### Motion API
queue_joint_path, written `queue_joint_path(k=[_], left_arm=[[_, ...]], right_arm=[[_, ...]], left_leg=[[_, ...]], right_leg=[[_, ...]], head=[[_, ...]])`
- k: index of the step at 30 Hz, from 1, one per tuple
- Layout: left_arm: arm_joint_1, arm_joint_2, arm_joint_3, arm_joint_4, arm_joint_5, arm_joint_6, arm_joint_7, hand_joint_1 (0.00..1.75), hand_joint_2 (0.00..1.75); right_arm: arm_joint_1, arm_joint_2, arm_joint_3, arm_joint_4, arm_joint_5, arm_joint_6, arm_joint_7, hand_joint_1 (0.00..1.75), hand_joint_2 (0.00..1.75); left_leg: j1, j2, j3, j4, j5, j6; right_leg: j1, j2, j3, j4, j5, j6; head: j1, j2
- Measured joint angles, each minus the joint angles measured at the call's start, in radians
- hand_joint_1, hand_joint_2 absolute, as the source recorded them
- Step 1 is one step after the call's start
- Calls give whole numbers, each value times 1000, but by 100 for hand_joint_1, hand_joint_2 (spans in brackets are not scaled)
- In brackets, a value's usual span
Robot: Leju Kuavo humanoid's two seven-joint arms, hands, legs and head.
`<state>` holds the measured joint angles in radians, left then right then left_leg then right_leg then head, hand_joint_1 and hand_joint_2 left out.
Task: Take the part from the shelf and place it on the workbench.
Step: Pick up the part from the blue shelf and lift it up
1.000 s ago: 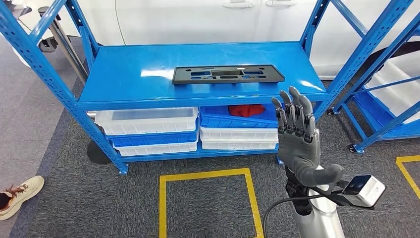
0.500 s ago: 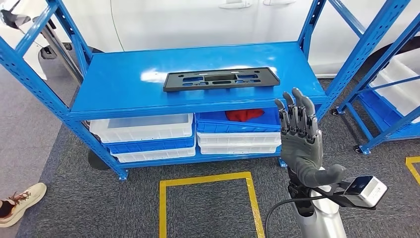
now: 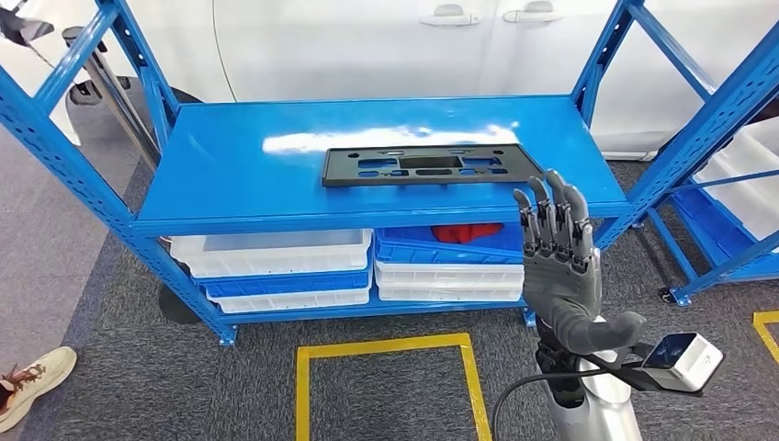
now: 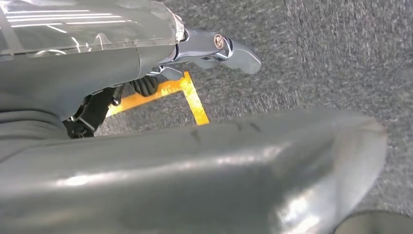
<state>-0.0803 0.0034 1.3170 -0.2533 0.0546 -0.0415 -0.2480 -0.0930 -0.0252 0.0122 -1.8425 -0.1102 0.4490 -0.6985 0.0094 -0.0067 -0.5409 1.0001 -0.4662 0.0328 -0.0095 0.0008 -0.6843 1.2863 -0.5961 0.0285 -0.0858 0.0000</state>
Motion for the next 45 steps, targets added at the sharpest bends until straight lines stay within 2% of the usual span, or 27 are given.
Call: queue_joint_path(k=[1, 3, 5, 8, 10, 12, 14, 15, 16, 17, 19, 20, 21, 23, 25, 27, 29, 30, 31, 32, 34, 36, 39, 41, 42, 44, 45], left_arm=[[1, 0, -1, 0, 0, 0, 0, 0, 0], [2, 0, -2, 0, 1, 0, 0, 0, 0], [1, 0, -2, 0, 1, 0, 0, 0, 0], [-2, 0, -3, 0, 1, 1, 1, 0, 0], [-5, 1, -3, 0, 1, 1, 2, 0, 0], [-9, 1, -3, 1, 0, 3, 3, 0, 0], [-9, 2, -3, 1, 0, 3, 4, 0, 0], [-8, 2, -3, 1, 0, 3, 4, 0, 0], [-6, 2, -3, 1, 0, 3, 4, 0, 0], [-5, 2, -3, 1, 0, 3, 4, 0, 0], [-3, 4, -3, 1, 1, 3, 5, 0, 0], [-3, 5, -3, 1, 0, 3, 5, 0, 0], [-3, 6, -4, 1, 0, 3, 6, 0, 0], [-3, 7, -4, 1, 0, 4, 7, 0, 0], [-2, 8, -4, 1, 1, 4, 8, 0, 0], [-3, 8, -5, 1, 1, 4, 8, 0, 0], [-4, 8, -7, 1, 0, 5, 8, 0, 0], [-3, 7, -8, 1, 0, 5, 8, 0, 0], [-2, 7, -8, 1, 0, 6, 8, 0, 0], [-1, 6, -9, 1, 0, 7, 8, 0, 0], [0, 5, -9, 1, 1, 8, 8, 0, 0], [-1, 4, -9, 1, 1, 9, 7, 0, 0], [-3, 3, -10, 1, 0, 7, 4, 0, 0], [-5, 2, -11, 1, 0, 4, 1, 0, 0], [-6, 2, -11, 1, 0, 4, 0, 0, 0], [-7, 2, -11, 1, 0, 3, -2, 0, 0], [-7, 2, -11, 1, 0, 3, -3, 0, 0]], right_arm=[[1, 0, -2, 0, 0, 0, 0, 0, 0], [2, 0, -4, 0, 0, 0, 0, 0, 0], [3, 0, -5, 0, 0, 0, 0, 0, 0], [2, 0, -6, 0, 2, 2, 1, 0, 0], [-7, 0, -6, 1, 0, 2, 1, 0, 0], [-21, 0, -5, 5, -3, 2, 1, 0, 0], [-28, -1, -3, 13, -7, 2, 1, 0, 0], [-29, -2, -3, 17, -10, 2, 1, 0, 0], [-29, -3, -3, 21, -12, 2, 1, 0, 0], [-30, -4, -3, 23, -15, 2, 1, 0, 0], [-32, -5, -3, 29, -17, 1, 1, 0, 0], [-33, -6, -2, 32, -17, 1, 1, 0, 0], [-34, -7, -2, 34, -16, -1, 1, 0, 0], [-33, -9, -1, 36, -16, -3, 1, 0, 0], [-34, -14, 0, 36, -16, -6, 1, 0, 0], [-33, -18, 1, 36, -16, -11, 1, 0, 0], [-27, -21, 2, 37, -13, -16, 1, 0, 0], [-22, -22, 2, 38, -10, -17, 1, 0, 0], [-18, -22, 4, 39, -6, -16, 1, 0, 0], [-14, -23, 6, 39, -1, -15, 1, 0, 0], [-11, -23, 11, 39, 7, -15, 1, 0, 0], [-10, -23, 16, 40, 16, -16, 1, 0, 0], [-7, -23, 23, 41, 38, -33, 1, 0, 0], [-7, -23, 26, 41, 53, -50, 1, 0, 0], [-8, -23, 28, 41, 59, -54, 1, 0, 0], [-9, -23, 36, 46, 69, -58, 1, 0, 0], [-10, -23, 41, 50, 74, -59, 2, 0, 0]], left_leg=[[0, 0, 10, 0, -8, -1], [0, -1, 34, 0, -26, -6], [-1, -2, 49, 0, -42, -17], [-4, -1, 63, 6, -56, -36], [-2, 1, 56, 43, -65, -44], [1, 1, -1, 147, -93, -51], [2, 1, -86, 263, -135, -57], [2, 1, -116, 287, -142, -59], [2, 1, -130, 278, -128, -59], [2, 1, -128, 235, -92, -57], [-2, 3, -104, 107, 10, -45], [-6, 5, -94, 61, 40, -39], [-9, 6, -90, 33, 56, -32], [-10, 6, -83, 18, 52, -21], [-6, 4, -62, 5, 51, -10], [-3, 3, -41, -3, 42, -2], [-3, 2, -28, -4, 29, 0], [-2, 1, -20, -4, 22, 0], [-2, 0, -10, -4, 14, -2], [-1, 0, 2, -4, 5, -4], [0, 0, 27, -4, -14, -11], [-1, -1, 40, -3, -30, -23], [-1, 0, 47, 15, -39, -43], [2, 2, 33, 61, -56, -50], [3, 3, 8, 107, -76, -52], [3, 3, -71, 230, -127, -54], [3, 3, -107, 276, -140, -54]], right_leg=[[0, 0, -8, -19, 30, -1], [1, 0, 19, -139, 131, -9], [8, 0, 48, -237, 175, -21], [10, 3, 66, -264, 169, -37], [7, 4, 86, -272, 163, -48], [6, 3, 103, -276, 152, -57], [7, 3, 116, -275, 138, -60], [7, 4, 126, -275, 130, -60], [7, 4, 137, -275, 121, -60], [7, 4, 150, -275, 112, -59], [8, 4, 173, -275, 92, -53], [9, 4, 178, -274, 85, -49], [10, 4, 180, -275, 80, -44], [11, 5, 183, -274, 79, -33], [9, 4, 177, -243, 79, -22], [5, 3, 124, -147, 54, -12], [0, 3, 41, -35, 6, -2], [-3, 3, 10, -5, -8, 2], [-5, 3, -6, -7, -3, 3], [-7, 2, -4, -43, 26, 3], [-9, 1, 32, -170, 124, -1], [-4, 1, 55, -252, 169, -10], [1, 3, 67, -262, 167, -36], [1, 4, 85, -266, 159, -50], [1, 3, 93, -267, 154, -56], [5, 3, 103, -267, 142, -63], [7, 3, 109, -267, 135, -64]], head=[[0, 0], [0, 0], [0, 0], [1, 0], [1, 0], [1, 0], [0, 0], [0, 0], [0, 0], [0, 0], [1, 0], [1, 0], [1, 0], [0, 0], [1, 0], [1, 0], [1, 0], [1, 0], [1, 0], [1, 0], [1, 0], [1, 0], [1, 0], [1, 0], [1, 0], [1, 0], [1, 0]])
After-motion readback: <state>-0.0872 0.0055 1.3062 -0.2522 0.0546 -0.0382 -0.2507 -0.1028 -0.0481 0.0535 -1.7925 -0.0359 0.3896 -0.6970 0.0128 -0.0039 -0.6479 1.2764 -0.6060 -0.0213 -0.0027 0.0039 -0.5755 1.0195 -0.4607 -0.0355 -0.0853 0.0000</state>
